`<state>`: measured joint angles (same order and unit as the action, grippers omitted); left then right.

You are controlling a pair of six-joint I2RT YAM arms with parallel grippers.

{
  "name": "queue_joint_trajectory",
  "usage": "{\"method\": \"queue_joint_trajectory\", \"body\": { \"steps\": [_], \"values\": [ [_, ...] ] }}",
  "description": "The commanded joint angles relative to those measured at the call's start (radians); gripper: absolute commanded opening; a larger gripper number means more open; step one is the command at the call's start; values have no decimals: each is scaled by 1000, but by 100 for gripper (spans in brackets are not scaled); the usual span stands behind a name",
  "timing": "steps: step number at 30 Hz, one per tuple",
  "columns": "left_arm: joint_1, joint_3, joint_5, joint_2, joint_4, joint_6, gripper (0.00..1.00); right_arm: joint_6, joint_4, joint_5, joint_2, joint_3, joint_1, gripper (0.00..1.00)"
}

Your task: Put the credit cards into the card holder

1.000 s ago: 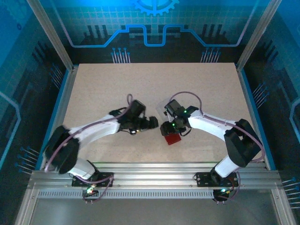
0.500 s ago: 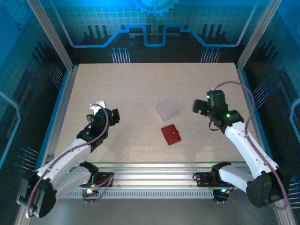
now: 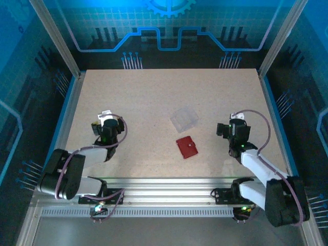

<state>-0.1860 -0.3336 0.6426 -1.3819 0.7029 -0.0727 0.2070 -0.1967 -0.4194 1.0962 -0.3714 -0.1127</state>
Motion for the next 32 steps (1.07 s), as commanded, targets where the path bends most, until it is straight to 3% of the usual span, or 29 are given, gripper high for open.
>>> {"method": "queue_joint_trajectory", "body": {
  "steps": [1,2,5,6,9,14,15,18,24,27,32],
  "values": [
    [35,78,-142,-123,475,121,99,-12,-277,128,66,27,73,100],
    [40,103,-179,-168,582,148,99,-19,-325,157,86,33,84,100],
    [78,74,-289,-153,433,96,99,-25,-397,203,155,12,106,100],
    [99,55,-295,-208,488,100,99,-44,-411,237,185,-5,111,100],
    [117,26,-316,-161,348,62,99,-126,-433,321,255,-50,105,100],
    [118,13,-319,-175,353,75,99,-184,-639,298,413,-27,60,100],
    [113,10,-319,-173,341,74,99,-196,-566,296,407,-55,46,100],
    [114,-32,-320,-174,266,72,99,-203,-554,314,407,-60,45,100],
    [115,-26,-333,-173,274,74,99,-210,-559,319,410,-61,43,100],
    [147,-44,-409,-169,229,61,99,-212,-558,314,409,-60,39,100],
    [151,-44,-445,-169,229,72,99,-212,-561,314,409,-60,39,100]
  ]
}}
